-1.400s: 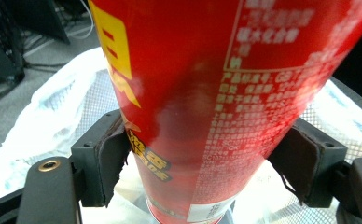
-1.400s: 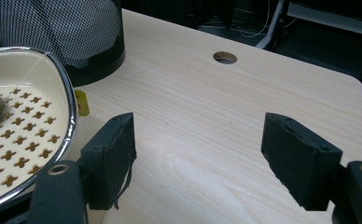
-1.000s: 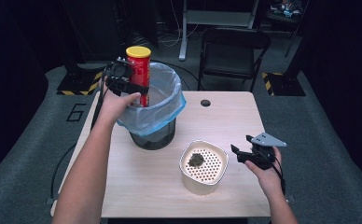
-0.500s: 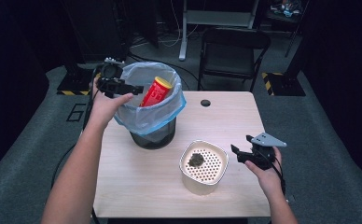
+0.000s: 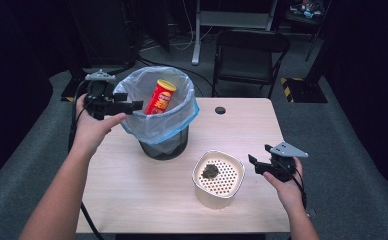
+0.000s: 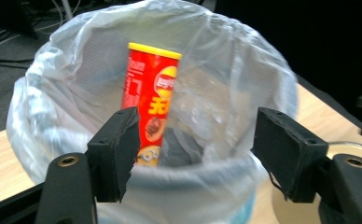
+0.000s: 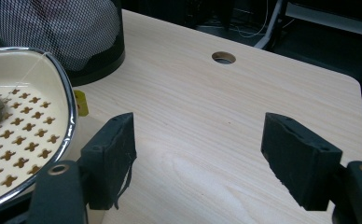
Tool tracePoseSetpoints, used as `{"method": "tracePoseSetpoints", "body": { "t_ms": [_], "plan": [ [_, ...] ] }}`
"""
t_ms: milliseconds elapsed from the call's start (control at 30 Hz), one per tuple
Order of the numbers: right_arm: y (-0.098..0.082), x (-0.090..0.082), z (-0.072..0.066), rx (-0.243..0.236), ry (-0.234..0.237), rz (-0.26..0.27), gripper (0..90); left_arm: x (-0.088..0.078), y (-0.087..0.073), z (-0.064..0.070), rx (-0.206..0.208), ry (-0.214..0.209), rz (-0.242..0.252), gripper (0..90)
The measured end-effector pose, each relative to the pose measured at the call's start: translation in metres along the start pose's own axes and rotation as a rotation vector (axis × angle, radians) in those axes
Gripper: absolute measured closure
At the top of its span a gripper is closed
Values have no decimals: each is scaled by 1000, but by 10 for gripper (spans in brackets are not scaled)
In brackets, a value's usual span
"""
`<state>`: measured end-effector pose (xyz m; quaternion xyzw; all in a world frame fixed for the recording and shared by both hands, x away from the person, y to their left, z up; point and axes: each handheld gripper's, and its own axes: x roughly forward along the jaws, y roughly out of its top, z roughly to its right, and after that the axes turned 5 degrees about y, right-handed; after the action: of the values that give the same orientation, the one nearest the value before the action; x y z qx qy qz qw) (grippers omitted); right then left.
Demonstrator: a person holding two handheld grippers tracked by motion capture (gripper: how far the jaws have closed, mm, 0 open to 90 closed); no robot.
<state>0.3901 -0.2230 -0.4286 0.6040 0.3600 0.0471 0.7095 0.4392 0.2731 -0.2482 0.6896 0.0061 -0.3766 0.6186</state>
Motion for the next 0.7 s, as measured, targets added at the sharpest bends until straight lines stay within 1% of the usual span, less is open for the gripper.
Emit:
{"method": "tracePoseSetpoints", "body": {
  "t_ms": [100, 133, 167, 200, 233, 267, 300, 367, 400, 433, 467, 500, 533, 633, 667, 700],
  "plan": [
    [0, 0, 0, -1, -2, -4, 258, -10, -11, 3, 17, -23, 3, 350],
    [0, 0, 0, 1, -1, -1, 258, -13, -18, 6, 32, -29, -7, 362],
    [0, 0, 0, 1, -1, -1, 258, -13, -18, 6, 32, -29, -7, 362],
    [0, 0, 0, -2, -1, -2, 258, -18, -28, 8, 48, -31, -9, 362],
    [0, 0, 0, -2, -1, -2, 258, -18, -28, 8, 48, -31, -9, 362],
    [0, -1, 1, 1, -2, 1, 258, -21, -37, 9, 51, -40, -8, 362],
    [0, -1, 1, 4, -5, 3, 258, -21, -42, 9, 49, -46, -7, 361],
    [0, -1, 1, 9, -7, 0, 258, -22, -53, 10, 52, -52, -12, 356],
    [0, -1, 1, 9, -7, 0, 258, -22, -53, 10, 52, -52, -12, 352],
    [-1, -1, 2, 6, -8, -3, 259, -22, -58, 10, 60, -52, -17, 350],
    [-1, 0, 2, 6, -8, -4, 259, -22, -69, 11, 71, -42, -16, 350],
    [-1, 0, 2, 6, -8, -5, 258, -21, -76, 11, 78, -37, -18, 350],
    [-1, -1, 2, 5, -9, -4, 259, -21, -79, 11, 79, -37, -22, 350],
    [-1, -1, 3, 8, -10, -5, 259, -14, -100, 8, 70, -45, -29, 350],
    [-1, -2, 3, 7, -11, -6, 258, -12, -105, 7, 65, -48, -29, 350],
    [-2, -2, 4, 9, -10, -5, 258, -12, -105, 7, 65, -48, -29, 350]
  ]
}}
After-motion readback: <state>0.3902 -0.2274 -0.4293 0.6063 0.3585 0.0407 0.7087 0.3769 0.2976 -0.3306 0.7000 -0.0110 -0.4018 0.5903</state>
